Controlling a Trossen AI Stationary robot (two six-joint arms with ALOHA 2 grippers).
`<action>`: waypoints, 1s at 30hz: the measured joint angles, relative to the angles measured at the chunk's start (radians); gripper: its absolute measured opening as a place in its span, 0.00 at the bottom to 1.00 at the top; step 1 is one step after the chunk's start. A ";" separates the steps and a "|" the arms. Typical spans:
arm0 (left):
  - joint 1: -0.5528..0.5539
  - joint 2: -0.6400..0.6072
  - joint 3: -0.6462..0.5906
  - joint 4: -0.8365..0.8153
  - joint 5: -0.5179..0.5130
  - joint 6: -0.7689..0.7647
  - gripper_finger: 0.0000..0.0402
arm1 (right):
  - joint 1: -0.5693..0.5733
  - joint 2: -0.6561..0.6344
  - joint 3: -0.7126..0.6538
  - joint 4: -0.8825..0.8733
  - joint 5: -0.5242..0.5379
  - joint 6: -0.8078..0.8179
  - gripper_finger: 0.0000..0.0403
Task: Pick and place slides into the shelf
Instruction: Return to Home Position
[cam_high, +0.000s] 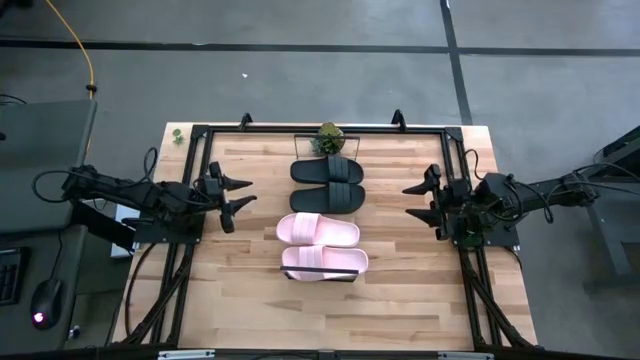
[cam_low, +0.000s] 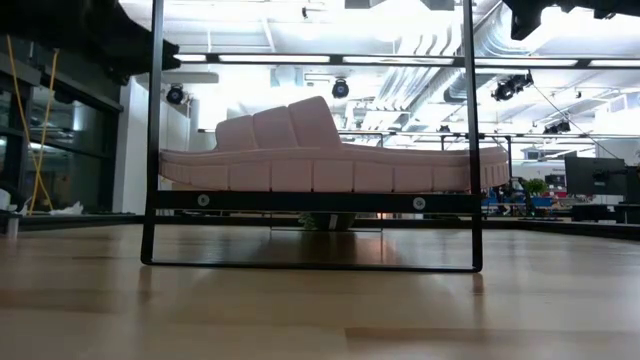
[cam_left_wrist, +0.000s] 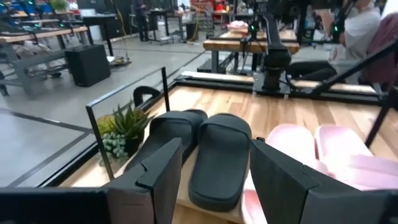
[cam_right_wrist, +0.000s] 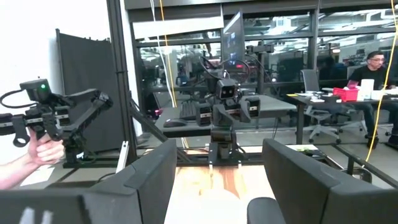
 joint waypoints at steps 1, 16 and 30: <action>0.000 0.000 -0.007 0.016 -0.007 0.000 0.43 | 0.000 0.000 0.000 0.000 0.000 0.000 0.57; 0.000 -0.008 -0.010 0.035 0.075 -0.002 0.43 | -0.028 -0.059 -0.223 0.354 0.008 -0.018 0.57; 0.000 -0.073 -0.128 0.210 0.083 0.038 0.43 | -0.054 -0.126 -0.247 0.354 -0.057 0.000 0.57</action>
